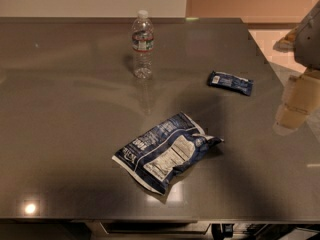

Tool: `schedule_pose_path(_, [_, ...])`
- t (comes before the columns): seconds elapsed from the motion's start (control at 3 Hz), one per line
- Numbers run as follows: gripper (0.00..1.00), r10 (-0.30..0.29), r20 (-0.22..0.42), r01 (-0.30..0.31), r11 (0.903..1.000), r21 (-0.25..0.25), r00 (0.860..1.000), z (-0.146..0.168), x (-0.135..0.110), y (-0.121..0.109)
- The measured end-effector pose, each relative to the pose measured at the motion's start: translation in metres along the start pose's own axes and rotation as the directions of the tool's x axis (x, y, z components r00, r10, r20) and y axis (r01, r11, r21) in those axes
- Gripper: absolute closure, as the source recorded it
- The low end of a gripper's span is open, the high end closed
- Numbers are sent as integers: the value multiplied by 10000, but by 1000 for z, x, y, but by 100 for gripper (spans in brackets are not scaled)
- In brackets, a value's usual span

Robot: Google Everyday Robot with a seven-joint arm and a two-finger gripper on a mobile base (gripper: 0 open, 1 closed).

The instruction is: Pick blue chip bag

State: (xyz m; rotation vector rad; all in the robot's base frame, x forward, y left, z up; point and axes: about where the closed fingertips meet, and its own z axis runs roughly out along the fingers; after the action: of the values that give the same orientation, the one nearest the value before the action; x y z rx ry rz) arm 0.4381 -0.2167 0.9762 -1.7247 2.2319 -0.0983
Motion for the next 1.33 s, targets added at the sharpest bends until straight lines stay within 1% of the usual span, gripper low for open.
schedule_pose_path(0.33, [0, 0, 1, 0, 10000, 2, 10000, 0, 0, 0])
schedule_pose_path(0.67, [0, -518, -159, 521, 9985, 153, 9985, 0, -5, 3])
schedule_pose_path(1.0, [0, -1613, -139, 1612, 9869, -39, 9868, 13, -21, 14])
schedule_pose_path(1.33, [0, -2660, 206, 2668, 9621, -558, 9637, 37, -45, 31])
